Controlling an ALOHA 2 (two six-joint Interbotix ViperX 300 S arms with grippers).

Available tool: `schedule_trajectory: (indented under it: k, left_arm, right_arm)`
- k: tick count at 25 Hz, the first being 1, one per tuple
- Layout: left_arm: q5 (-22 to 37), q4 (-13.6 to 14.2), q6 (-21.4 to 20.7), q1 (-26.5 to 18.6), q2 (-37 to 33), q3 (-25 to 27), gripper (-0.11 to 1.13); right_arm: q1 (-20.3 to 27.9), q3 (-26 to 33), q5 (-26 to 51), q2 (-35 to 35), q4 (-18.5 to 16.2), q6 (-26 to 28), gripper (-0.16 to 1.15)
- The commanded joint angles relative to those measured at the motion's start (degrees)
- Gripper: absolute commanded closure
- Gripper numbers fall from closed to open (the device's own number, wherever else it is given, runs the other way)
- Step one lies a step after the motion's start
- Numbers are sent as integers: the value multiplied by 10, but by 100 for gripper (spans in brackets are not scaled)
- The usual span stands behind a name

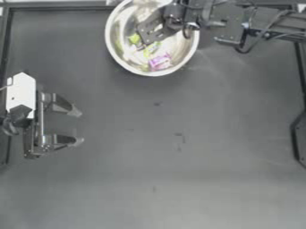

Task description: Put candies in bowl

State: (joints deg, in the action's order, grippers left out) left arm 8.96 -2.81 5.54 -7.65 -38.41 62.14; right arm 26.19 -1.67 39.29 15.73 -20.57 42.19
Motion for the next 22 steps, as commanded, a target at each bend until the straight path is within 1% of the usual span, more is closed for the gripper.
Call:
schedule_trajectory:
  k: [1,7,10,13,16,20,22]
  left_arm:
    - [-3,-1,0,-1,0,-16,4]
    - [-2,-1,-1,-1,0,-22,4]
    - [-1,1,-2,-1,0,-25,4]
    - [-1,3,-4,-1,0,-26,4]
    - [-2,3,-4,-1,0,-26,4]
    - [-6,9,-12,10,-2,-26,4]
    - [-10,11,-16,14,-4,-26,4]
  right_arm:
    - [-15,4,-4,-54,8,-11,-3]
    - [-41,-26,-6,-102,19,-36,-3]
    - [-61,-58,-12,-134,23,-54,-3]
    - [-74,-94,-21,-169,32,-55,-3]
    - [-91,-134,-54,-202,35,-58,-2]
    - [-111,-194,-123,-248,38,-57,-2]
    - [-117,-229,-162,-270,53,-58,-2]
